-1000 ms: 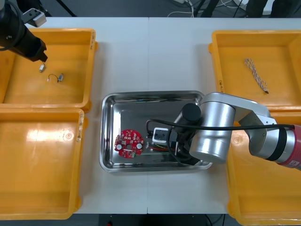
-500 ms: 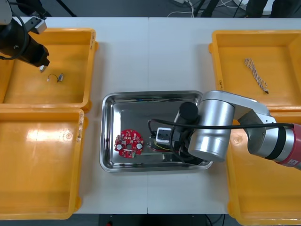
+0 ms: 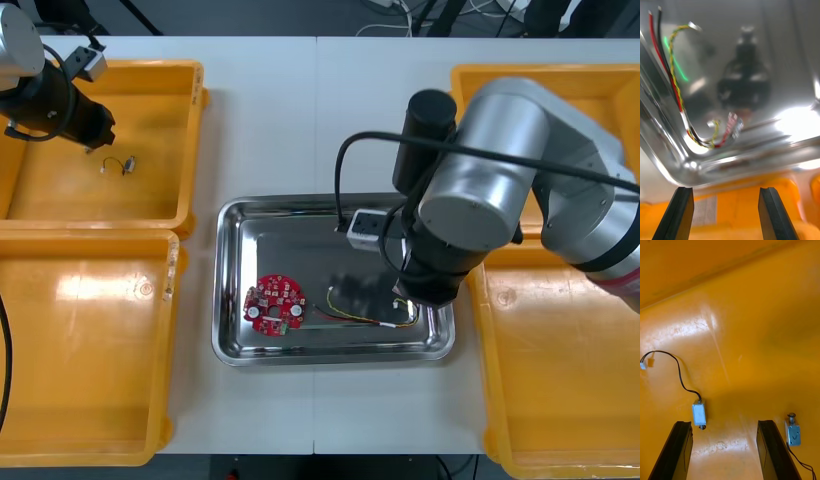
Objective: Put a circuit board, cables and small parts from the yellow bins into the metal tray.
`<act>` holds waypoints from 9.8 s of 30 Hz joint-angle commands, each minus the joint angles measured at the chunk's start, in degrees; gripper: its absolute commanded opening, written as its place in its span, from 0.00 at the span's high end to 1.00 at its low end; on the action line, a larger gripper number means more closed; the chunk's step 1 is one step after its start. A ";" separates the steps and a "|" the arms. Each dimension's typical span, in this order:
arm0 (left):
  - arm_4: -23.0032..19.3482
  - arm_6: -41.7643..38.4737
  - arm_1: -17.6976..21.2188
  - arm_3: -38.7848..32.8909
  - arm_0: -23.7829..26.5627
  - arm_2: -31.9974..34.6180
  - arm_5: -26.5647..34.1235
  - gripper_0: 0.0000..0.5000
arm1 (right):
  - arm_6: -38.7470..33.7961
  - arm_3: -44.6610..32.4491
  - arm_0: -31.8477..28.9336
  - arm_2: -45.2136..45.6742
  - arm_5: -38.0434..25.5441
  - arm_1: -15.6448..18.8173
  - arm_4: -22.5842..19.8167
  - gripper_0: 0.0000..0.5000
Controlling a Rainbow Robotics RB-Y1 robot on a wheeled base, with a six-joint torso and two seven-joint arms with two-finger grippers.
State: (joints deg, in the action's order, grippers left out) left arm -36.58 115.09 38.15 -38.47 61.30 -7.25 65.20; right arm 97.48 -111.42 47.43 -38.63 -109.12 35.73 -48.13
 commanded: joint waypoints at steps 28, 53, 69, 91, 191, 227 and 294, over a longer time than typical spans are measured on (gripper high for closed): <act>1.42 9.63 -0.71 -0.55 -2.33 -0.39 -6.04 0.00 | 0.78 16.50 6.71 30.80 -0.88 8.56 4.18 0.00; 0.63 9.37 -0.80 -0.55 -5.58 -0.31 -10.79 0.00 | 15.72 48.67 12.95 35.90 15.17 7.77 6.29 0.00; -1.04 8.57 -0.71 -0.55 -6.90 -0.31 -12.28 0.00 | 5.62 54.47 14.35 36.17 20.09 6.89 10.16 0.00; -6.14 9.72 0.69 -0.38 -8.66 0.31 -12.37 0.24 | 6.14 77.94 21.47 36.34 37.67 1.09 15.96 0.00; 1.16 -75.62 -6.69 -66.91 -7.25 -32.56 31.92 1.00 | 15.37 76.35 11.19 37.13 41.45 -0.58 11.65 1.00; 5.29 -78.52 -3.44 -63.04 -16.22 -41.53 16.63 1.00 | 12.56 32.06 10.75 45.04 -0.88 0.30 16.40 1.00; -11.50 -50.31 -0.45 -49.95 -6.55 -10.24 34.03 0.00 | 6.50 -0.81 2.31 32.74 -0.88 -3.83 1.63 1.00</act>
State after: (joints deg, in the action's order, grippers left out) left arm -47.62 57.87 35.88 -90.38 51.39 -20.79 98.59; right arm 106.65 -110.64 45.61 -6.44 -109.76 33.77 -45.63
